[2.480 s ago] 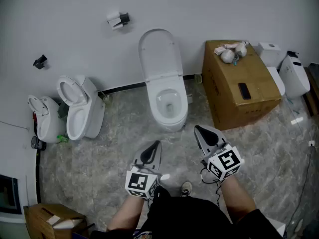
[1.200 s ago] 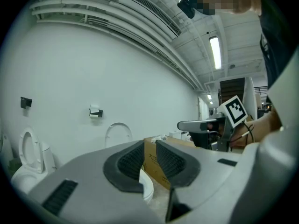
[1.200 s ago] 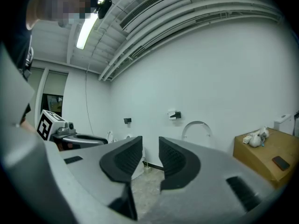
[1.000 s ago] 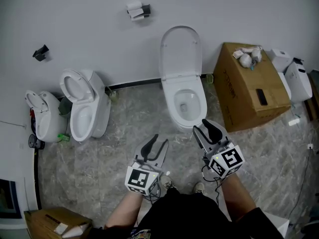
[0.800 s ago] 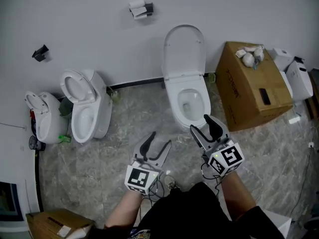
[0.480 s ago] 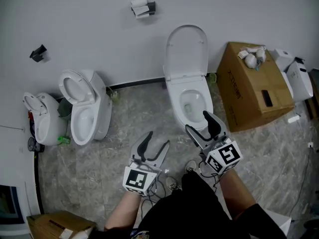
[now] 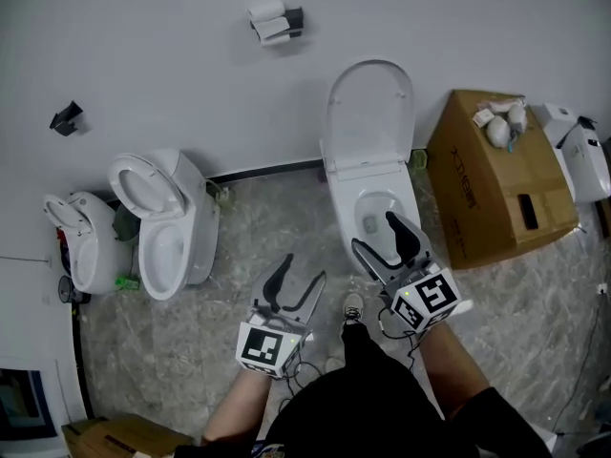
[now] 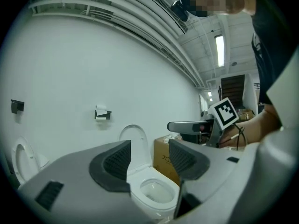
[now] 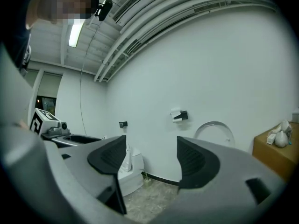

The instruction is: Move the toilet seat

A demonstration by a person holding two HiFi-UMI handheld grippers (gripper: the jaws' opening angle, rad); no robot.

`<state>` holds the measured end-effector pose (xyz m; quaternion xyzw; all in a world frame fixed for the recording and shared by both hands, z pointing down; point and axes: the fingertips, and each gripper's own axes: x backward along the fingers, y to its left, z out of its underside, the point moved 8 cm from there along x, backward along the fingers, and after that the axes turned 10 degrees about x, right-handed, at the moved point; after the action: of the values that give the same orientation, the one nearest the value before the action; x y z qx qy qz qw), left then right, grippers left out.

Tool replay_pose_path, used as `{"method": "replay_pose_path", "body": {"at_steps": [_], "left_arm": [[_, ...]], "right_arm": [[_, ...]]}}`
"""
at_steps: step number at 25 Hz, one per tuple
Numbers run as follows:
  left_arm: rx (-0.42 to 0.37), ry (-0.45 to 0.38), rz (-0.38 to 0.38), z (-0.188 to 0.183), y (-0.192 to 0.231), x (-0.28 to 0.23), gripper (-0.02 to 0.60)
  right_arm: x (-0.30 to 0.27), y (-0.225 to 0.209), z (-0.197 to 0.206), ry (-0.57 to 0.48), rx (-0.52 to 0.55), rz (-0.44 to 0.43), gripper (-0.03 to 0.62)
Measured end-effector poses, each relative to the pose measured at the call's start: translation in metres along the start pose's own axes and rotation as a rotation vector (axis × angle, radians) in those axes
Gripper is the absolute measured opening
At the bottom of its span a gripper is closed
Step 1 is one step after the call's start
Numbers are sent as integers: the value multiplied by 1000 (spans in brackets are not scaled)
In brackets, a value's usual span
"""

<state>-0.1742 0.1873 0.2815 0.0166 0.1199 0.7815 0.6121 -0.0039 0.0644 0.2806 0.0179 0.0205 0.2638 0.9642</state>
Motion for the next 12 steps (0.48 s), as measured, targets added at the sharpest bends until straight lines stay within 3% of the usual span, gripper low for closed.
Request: {"method": "replay_pose_path", "body": {"at_steps": [12], "left_arm": [[1, -19, -7, -43, 91, -150, 232]], "right_arm": [[-135, -112, -1, -3, -9, -8, 342]]}}
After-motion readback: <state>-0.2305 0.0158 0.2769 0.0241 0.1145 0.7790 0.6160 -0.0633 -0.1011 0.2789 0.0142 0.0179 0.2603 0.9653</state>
